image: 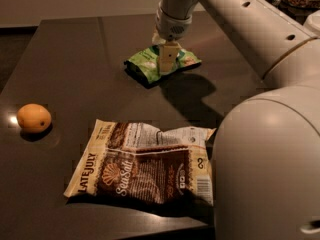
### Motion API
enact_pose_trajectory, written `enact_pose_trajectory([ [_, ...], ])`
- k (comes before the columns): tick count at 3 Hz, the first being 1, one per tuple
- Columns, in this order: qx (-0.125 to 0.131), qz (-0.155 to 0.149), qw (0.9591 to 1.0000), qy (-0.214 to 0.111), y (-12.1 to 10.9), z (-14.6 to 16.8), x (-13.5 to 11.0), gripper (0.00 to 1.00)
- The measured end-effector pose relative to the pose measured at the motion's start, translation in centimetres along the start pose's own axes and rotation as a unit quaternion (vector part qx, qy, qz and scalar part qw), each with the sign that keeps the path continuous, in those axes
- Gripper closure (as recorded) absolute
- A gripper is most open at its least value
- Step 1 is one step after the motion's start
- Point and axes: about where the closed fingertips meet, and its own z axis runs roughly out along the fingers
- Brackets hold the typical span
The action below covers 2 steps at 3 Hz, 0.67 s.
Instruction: Pick green rice chip bag
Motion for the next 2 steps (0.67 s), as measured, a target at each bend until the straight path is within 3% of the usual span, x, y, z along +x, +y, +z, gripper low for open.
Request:
enact_pose_trajectory([
  [2, -0.012, -0.011, 0.9999, -0.001, 0.86, 0.76, -0.75, 0.78],
])
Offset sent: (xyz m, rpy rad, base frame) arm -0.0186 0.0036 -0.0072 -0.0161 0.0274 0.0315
